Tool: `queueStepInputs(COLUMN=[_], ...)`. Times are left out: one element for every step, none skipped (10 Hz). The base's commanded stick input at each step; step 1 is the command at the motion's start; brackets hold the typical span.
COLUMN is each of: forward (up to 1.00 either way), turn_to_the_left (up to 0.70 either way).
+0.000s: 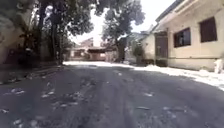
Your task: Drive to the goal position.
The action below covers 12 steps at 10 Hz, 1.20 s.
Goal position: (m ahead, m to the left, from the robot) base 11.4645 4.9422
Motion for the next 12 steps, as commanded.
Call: queueStepInputs(forward=[1.00, 1.00, 1.00, 1.00, 1.00, 1.00, 1.00, 1.00, 1.00, 1.00, 1.00, 1.00], turn_to_the_left=[0.01, 0.01, 0.01, 0.01, 0.01, 0.01, 0.01, 0.01, 0.01, 0.01, 0.01, 0.01])
